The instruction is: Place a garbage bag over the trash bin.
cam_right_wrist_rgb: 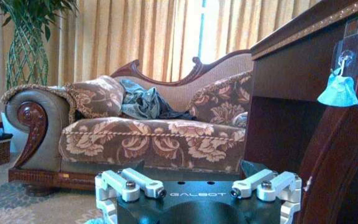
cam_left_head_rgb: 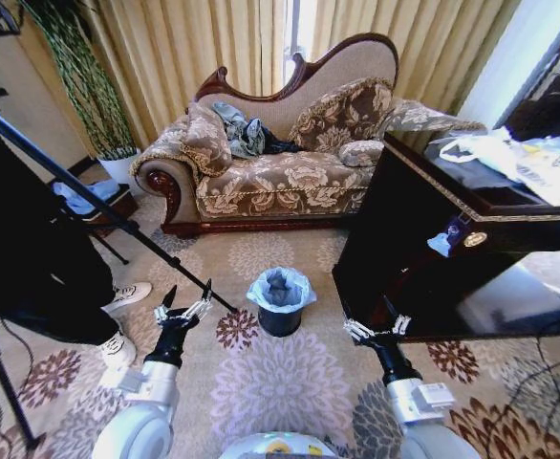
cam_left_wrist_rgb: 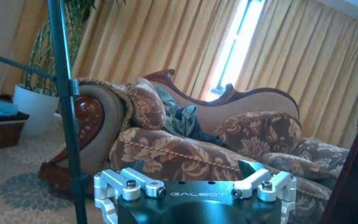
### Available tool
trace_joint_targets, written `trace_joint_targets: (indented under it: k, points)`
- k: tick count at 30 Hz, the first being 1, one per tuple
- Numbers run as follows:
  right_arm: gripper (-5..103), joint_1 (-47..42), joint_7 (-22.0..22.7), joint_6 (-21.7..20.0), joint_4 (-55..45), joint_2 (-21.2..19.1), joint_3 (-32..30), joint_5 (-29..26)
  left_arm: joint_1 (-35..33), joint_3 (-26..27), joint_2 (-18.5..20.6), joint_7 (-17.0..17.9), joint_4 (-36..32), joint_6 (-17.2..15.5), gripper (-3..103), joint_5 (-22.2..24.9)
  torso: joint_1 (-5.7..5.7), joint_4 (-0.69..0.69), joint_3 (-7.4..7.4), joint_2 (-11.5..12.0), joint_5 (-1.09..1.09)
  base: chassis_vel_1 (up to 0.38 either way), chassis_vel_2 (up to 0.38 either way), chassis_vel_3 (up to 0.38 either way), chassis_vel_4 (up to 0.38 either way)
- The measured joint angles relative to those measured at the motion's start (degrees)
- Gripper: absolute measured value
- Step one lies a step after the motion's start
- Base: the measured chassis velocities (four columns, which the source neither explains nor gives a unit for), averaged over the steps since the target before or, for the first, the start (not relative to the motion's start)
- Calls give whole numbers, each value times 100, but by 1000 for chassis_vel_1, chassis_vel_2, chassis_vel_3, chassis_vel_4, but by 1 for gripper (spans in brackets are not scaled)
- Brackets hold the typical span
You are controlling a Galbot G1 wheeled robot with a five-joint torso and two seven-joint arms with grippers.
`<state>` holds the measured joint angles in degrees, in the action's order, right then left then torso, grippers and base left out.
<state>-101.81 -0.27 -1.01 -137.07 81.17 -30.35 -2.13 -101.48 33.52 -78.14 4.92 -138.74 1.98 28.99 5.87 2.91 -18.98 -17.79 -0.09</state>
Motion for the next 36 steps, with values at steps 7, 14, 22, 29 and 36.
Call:
trace_joint_targets:
  k: [7,14,22,29,36]
  points:
    - [100,15,1,0,0,-8,8,-19,7,4,4,14,-2,-10,100,2,0,0,0,0,-1,0,0,0,0]
    - [100,26,4,-1,5,-17,14,-31,18,7,15,20,-2,-19,100,15,0,0,0,1,0,0,0,0,0]
    - [100,32,8,-4,13,-23,19,-39,24,8,21,24,2,-23,100,27,0,0,0,1,-1,0,0,0,0]
    - [100,35,9,-7,16,-25,20,-42,26,8,23,26,5,-26,100,31,0,0,0,1,0,0,0,0,0]
    - [100,36,9,-11,20,-27,20,-45,26,9,26,27,9,-29,100,34,0,0,0,1,-1,0,0,0,0]
